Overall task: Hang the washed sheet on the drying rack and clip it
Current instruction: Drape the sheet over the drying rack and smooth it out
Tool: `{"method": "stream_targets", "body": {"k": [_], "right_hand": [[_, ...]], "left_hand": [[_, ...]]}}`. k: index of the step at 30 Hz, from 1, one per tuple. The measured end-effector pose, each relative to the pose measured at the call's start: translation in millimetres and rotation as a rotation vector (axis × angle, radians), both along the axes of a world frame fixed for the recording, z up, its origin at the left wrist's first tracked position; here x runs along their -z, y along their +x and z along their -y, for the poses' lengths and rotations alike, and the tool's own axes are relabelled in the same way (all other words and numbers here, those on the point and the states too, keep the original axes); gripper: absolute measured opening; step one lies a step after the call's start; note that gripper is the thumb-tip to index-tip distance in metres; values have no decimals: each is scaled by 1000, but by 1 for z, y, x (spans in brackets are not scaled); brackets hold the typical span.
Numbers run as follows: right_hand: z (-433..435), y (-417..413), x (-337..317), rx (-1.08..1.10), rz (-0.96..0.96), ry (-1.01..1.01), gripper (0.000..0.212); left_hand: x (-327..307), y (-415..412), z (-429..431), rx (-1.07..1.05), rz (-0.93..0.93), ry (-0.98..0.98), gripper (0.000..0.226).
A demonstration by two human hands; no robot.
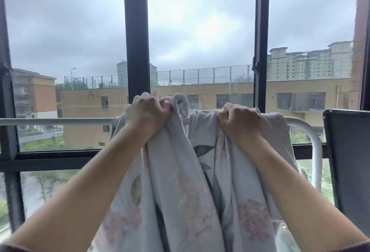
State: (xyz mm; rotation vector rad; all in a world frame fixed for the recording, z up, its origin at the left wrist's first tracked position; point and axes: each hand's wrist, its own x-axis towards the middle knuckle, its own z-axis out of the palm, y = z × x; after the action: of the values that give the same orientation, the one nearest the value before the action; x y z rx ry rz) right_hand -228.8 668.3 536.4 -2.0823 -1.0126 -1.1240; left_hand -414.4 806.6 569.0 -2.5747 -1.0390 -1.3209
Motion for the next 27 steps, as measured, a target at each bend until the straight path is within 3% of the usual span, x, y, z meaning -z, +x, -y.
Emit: {"method": "stream_targets", "body": {"k": [4,8,11,14,20,23,25,27], "right_hand": [[6,-5,-8,-19,-92,-129,56],[7,-15,-13,-108,-146,-272,37],[9,-15,-10,-190,-116,-154,23],[12,-8,-5,-195,-48,-62,20],[16,-11,0,-361,-19,171,26],[8,-26,0,-207,-28,-59,38],[3,-33,2,-34,-6,-258,50],[-1,-35,6,29,27,-307,42]], "left_hand": [[33,2,21,-44,-219,136,55],[28,0,10,24,-158,272,33],[1,-16,-15,111,-23,141,35],[-9,-31,-44,-23,91,72,31],[4,-45,-60,-257,52,162,20],[15,-53,-56,-176,50,126,23],[26,-56,-50,-144,-38,117,40],[36,-56,-49,-176,-150,118,58]]}}
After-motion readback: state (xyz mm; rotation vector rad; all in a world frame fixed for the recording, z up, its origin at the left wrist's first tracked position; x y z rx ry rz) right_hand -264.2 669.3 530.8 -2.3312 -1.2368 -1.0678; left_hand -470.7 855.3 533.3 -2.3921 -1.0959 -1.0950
